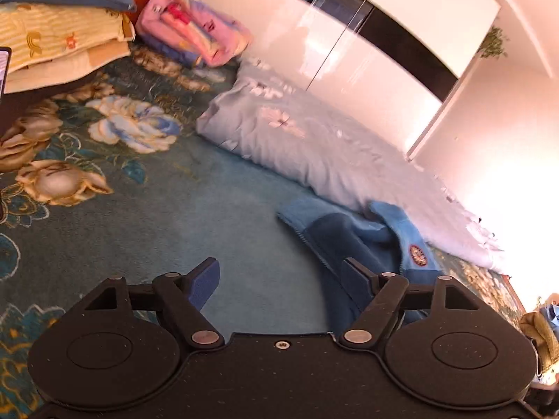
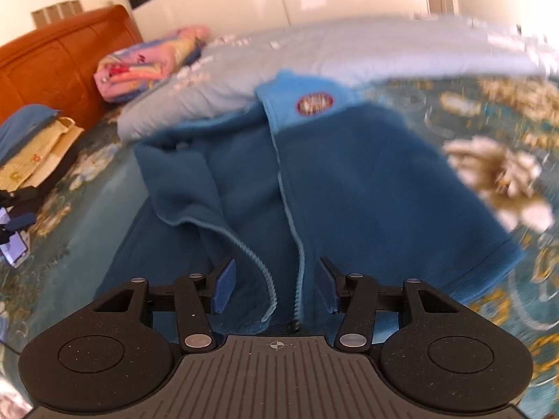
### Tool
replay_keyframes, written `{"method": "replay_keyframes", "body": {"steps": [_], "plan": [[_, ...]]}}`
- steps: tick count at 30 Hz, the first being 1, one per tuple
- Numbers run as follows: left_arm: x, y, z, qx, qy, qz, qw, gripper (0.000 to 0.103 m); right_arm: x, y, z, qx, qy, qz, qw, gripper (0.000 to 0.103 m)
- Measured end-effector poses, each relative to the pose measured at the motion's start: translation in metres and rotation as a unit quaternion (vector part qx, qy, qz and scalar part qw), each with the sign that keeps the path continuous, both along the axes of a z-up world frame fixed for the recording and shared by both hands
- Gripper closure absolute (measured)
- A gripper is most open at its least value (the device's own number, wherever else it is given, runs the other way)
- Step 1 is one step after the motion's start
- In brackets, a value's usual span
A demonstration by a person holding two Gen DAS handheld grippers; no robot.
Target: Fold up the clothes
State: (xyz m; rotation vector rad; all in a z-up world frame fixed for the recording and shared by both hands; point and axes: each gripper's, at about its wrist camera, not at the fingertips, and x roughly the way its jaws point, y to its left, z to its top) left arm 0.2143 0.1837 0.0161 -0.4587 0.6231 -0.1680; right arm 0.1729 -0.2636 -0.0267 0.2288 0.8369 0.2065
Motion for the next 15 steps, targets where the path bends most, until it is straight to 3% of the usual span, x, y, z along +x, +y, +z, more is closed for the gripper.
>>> {"method": "replay_keyframes", "body": {"steps": [4,6,7,12,15], "plan": [[0.036,-0.015,-0.012,-0.020,0.013,-0.030,0.9993,0.028,0.006,0.003,-0.015,0.016,0.020,0.006,1.000,0.063],[0.061,-0.026,-0.023,-0.048,0.030,-0.030,0.9980,0.027,0.006,0.004,-0.017,0.018,0.019,0.009,1.000,0.081],[0.074,-0.030,-0.028,-0.061,0.036,-0.027,0.9972,0.027,0.005,0.003,-0.019,0.020,0.020,0.010,1.000,0.083],[0.128,-0.049,-0.054,-0.128,0.060,-0.016,0.9898,0.027,0.005,-0.002,-0.025,0.032,0.025,0.016,0.999,0.085],[0.146,-0.051,-0.071,-0.169,0.053,0.011,0.9841,0.027,0.006,-0.003,-0.027,0.036,0.023,0.019,0.999,0.085]]}}
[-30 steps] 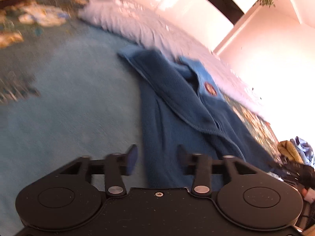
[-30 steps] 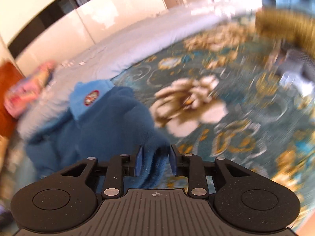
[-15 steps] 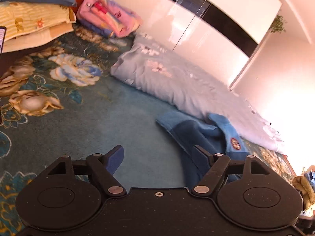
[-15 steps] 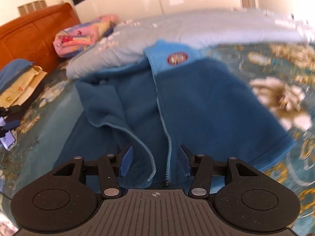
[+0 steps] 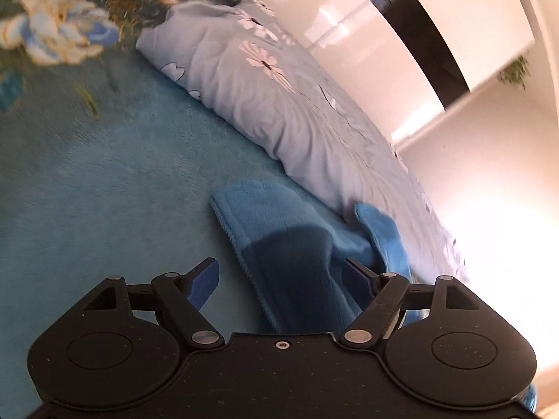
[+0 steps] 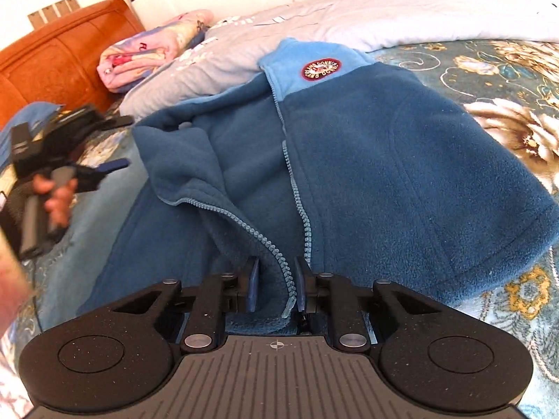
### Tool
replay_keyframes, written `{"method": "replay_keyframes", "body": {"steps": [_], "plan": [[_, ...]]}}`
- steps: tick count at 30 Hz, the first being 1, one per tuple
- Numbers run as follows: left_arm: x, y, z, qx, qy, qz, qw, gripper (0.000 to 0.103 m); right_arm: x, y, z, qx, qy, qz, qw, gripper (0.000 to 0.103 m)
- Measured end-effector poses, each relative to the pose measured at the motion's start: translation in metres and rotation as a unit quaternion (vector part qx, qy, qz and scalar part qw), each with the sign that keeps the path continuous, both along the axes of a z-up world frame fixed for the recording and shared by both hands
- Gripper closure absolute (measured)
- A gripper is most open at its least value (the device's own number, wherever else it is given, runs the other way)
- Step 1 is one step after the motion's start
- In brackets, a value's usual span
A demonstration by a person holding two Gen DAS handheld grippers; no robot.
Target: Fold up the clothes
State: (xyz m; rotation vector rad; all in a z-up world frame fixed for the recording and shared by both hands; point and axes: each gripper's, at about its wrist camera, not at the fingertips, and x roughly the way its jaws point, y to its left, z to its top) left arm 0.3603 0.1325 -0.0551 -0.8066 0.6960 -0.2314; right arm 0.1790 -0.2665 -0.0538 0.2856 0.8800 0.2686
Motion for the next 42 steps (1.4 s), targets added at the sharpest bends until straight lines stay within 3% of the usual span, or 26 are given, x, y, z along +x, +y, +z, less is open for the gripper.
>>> {"method": "replay_keyframes", "body": {"steps": [6,12,14,17,18,19,20,25,29,32,35,38,40,42], "plan": [[0.011,0.011,-0.038,-0.123,-0.005,0.055,0.9908,0.028,0.004,-0.006,-0.007,0.022,0.001,0.001,1.000,0.085],[0.010,0.007,-0.044,-0.142,-0.036,0.056,0.9877,0.025,0.008,-0.010,-0.011,0.037,0.002,0.002,0.999,0.086],[0.011,0.006,-0.044,-0.152,-0.040,0.057,0.9859,0.031,0.008,-0.011,-0.011,0.041,0.003,0.001,0.999,0.086],[0.006,0.009,-0.046,-0.185,-0.048,0.065,0.9793,0.058,0.008,-0.012,-0.012,0.045,0.003,-0.001,0.999,0.086],[0.004,0.009,-0.044,-0.186,-0.051,0.066,0.9790,0.076,0.008,-0.012,-0.012,0.047,0.003,-0.001,0.999,0.086],[0.002,0.010,-0.041,-0.178,-0.053,0.067,0.9803,0.091,0.008,-0.012,-0.012,0.048,0.003,-0.002,0.999,0.086],[0.002,0.010,-0.035,-0.166,-0.056,0.067,0.9823,0.096,0.008,-0.012,-0.012,0.050,0.003,-0.002,0.999,0.086],[0.011,0.002,0.007,-0.110,-0.090,0.047,0.9887,0.097,0.007,-0.017,-0.012,0.066,0.005,-0.007,0.998,0.085],[0.040,-0.035,0.050,-0.079,-0.120,-0.011,0.9896,0.097,0.006,-0.025,-0.013,0.088,0.007,-0.015,0.996,0.085],[0.071,-0.080,0.071,-0.027,-0.114,-0.059,0.9914,0.097,0.006,-0.026,-0.016,0.088,0.009,-0.011,0.996,0.087],[0.092,-0.124,0.067,0.005,-0.095,-0.091,0.9912,0.096,0.005,-0.030,-0.016,0.094,0.007,-0.008,0.996,0.087],[0.104,-0.160,0.046,0.031,-0.063,-0.113,0.9910,0.088,0.004,-0.037,-0.015,0.108,0.006,-0.014,0.994,0.088],[0.110,-0.178,0.038,0.056,-0.038,-0.127,0.9896,0.075,0.003,-0.042,-0.015,0.116,0.005,-0.017,0.993,0.090],[0.103,-0.183,0.038,0.073,-0.043,-0.141,0.9863,0.068,0.002,-0.044,-0.014,0.120,0.004,-0.019,0.993,0.090]]}}
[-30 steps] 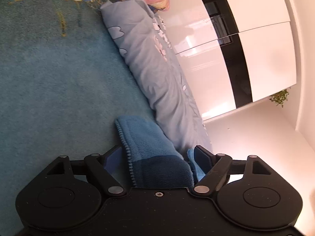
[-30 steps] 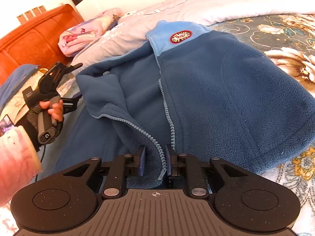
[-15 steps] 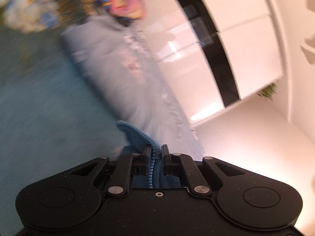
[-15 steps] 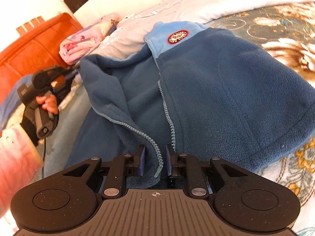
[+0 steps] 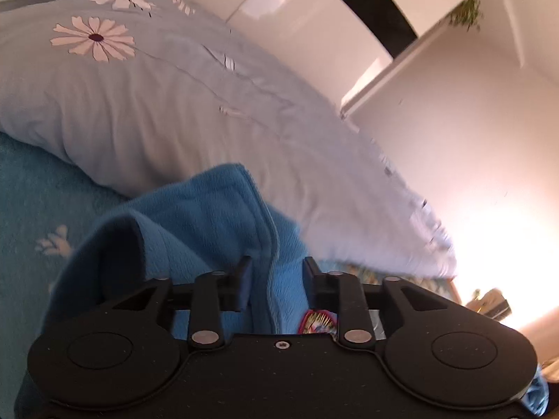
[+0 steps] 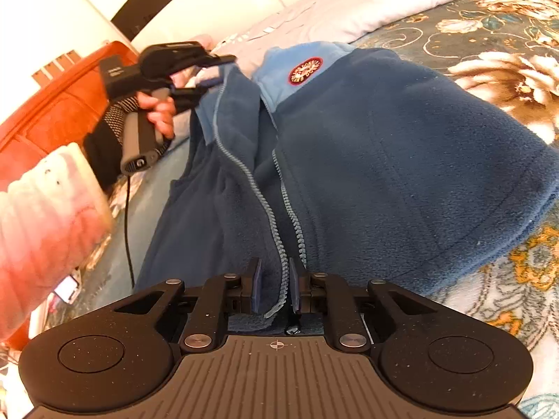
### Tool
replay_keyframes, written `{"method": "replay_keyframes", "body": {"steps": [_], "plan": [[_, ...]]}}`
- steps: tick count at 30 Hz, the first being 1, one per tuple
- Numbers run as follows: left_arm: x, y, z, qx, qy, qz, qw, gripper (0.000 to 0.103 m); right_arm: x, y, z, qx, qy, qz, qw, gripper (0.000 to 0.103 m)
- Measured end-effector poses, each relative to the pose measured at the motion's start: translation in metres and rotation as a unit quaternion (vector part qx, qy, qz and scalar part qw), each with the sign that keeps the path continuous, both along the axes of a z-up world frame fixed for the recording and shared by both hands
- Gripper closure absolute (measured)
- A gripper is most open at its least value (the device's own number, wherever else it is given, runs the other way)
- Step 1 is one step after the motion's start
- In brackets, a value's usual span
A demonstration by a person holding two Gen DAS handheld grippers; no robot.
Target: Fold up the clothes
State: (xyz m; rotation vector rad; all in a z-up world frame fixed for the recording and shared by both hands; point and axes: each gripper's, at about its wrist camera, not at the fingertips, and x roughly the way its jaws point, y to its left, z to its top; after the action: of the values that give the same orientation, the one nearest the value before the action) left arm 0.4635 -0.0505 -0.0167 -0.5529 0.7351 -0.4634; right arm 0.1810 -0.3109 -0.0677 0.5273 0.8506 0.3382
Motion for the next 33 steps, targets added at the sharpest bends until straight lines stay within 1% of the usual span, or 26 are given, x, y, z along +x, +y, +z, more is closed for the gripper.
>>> {"method": "replay_keyframes", "body": {"steps": [1,3,6,7,9,11,12,14,18,21,23,24,25,26,27,29,32,33], "plan": [[-0.005,0.001,0.002,0.003,-0.009,-0.007,0.9999,0.058,0.000,-0.001,0.000,0.002,0.000,-0.001,1.000,0.090],[-0.015,0.007,0.007,0.014,-0.024,-0.019,0.9994,0.050,-0.001,-0.002,0.001,0.004,-0.001,-0.004,1.000,0.090],[-0.028,0.026,0.015,0.072,-0.044,-0.012,0.9963,0.048,-0.001,-0.003,0.007,0.000,-0.007,-0.010,1.000,0.090],[-0.031,0.032,0.014,0.078,-0.044,-0.013,0.9959,0.046,-0.001,-0.003,0.010,-0.005,-0.012,-0.012,1.000,0.085],[-0.033,0.046,0.011,0.080,-0.033,-0.015,0.9961,0.042,0.005,-0.003,0.018,-0.015,-0.023,-0.014,1.000,0.083],[-0.033,0.055,0.000,0.080,-0.016,-0.012,0.9966,0.041,0.021,-0.001,0.023,-0.020,-0.032,-0.006,0.999,0.083],[-0.033,0.058,-0.004,0.081,-0.010,-0.012,0.9966,0.041,0.030,0.001,0.025,-0.024,-0.036,0.001,0.999,0.080],[-0.033,0.059,-0.014,0.085,-0.001,-0.021,0.9962,0.041,0.050,0.007,0.027,-0.035,-0.038,0.010,0.999,0.071],[-0.027,0.053,-0.028,0.092,0.001,-0.049,0.9946,0.038,0.082,0.019,0.023,-0.038,-0.036,0.028,0.998,0.070],[-0.024,0.051,-0.036,0.077,0.000,-0.062,0.9951,0.037,0.100,0.027,0.016,-0.030,-0.027,0.037,0.999,0.069],[-0.025,0.052,-0.040,0.059,0.003,-0.074,0.9955,0.041,0.107,0.029,0.012,-0.015,-0.018,0.036,0.999,0.071],[-0.028,0.052,-0.041,0.047,0.002,-0.085,0.9953,0.051,0.110,0.027,0.009,-0.005,-0.011,0.032,0.999,0.083],[-0.029,0.052,-0.042,0.038,0.000,-0.099,0.9944,0.076,0.110,0.025,0.006,0.004,-0.007,0.026,1.000,0.089],[-0.031,0.052,-0.041,0.042,-0.003,-0.105,0.9936,0.088,0.110,0.022,0.004,0.013,-0.003,0.021,1.000,0.090],[-0.032,0.053,-0.039,0.049,-0.008,-0.104,0.9934,0.094,0.110,0.019,0.001,0.024,0.001,0.015,1.000,0.092],[-0.039,0.065,-0.032,0.038,-0.021,-0.087,0.9952,0.095,0.108,0.012,-0.002,0.059,0.008,0.008,0.998,0.095],[-0.048,0.089,-0.018,0.016,-0.036,-0.058,0.9976,0.095,0.104,-0.002,-0.007,0.129,0.019,-0.009,0.991,0.096],[-0.051,0.095,-0.014,0.020,-0.038,-0.054,0.9976,0.095,0.104,-0.006,-0.008,0.150,0.021,-0.014,0.988,0.097]]}}
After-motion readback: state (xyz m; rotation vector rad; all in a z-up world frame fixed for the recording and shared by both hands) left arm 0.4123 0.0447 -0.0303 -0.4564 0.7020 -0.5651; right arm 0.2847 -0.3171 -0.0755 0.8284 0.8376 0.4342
